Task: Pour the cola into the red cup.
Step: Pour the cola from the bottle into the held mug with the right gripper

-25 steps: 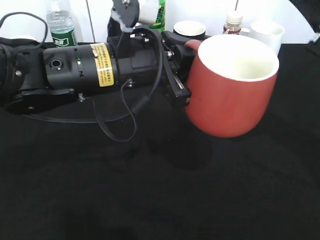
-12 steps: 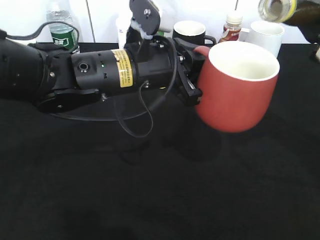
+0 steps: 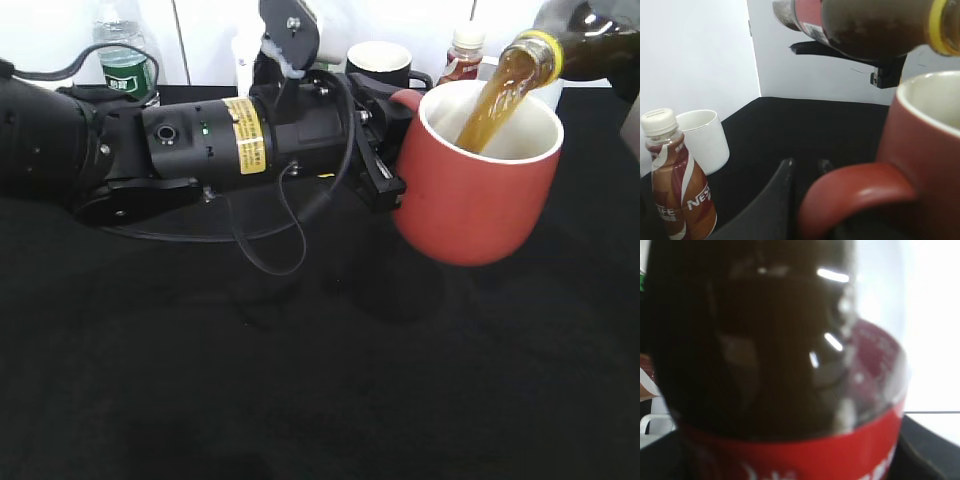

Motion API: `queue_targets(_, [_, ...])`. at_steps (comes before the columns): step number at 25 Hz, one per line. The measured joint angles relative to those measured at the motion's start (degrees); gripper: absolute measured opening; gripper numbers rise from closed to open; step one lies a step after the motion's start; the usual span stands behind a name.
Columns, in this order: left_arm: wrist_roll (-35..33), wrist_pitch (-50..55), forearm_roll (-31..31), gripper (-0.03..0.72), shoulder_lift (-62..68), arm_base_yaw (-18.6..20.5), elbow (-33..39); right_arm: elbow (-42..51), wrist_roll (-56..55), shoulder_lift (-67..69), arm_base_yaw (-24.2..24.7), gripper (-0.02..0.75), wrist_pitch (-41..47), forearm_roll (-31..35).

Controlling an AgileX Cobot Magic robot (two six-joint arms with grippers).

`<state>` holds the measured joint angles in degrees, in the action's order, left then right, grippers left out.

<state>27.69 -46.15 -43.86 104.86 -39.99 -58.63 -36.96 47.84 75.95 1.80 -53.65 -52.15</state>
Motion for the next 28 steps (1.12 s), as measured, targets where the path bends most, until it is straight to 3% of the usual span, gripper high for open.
queue_targets(22, [-0.57,0.29,-0.39,0.092,0.06,0.00,0.00,-0.05,5.08,0.00,0.00,0.500,-0.17,1.58])
queue_targets(28, [-4.30,-2.07,5.46,0.092,0.06,0.00,0.00,-0.05,-22.28,-0.04,0.00,0.499,-3.60,-0.67])
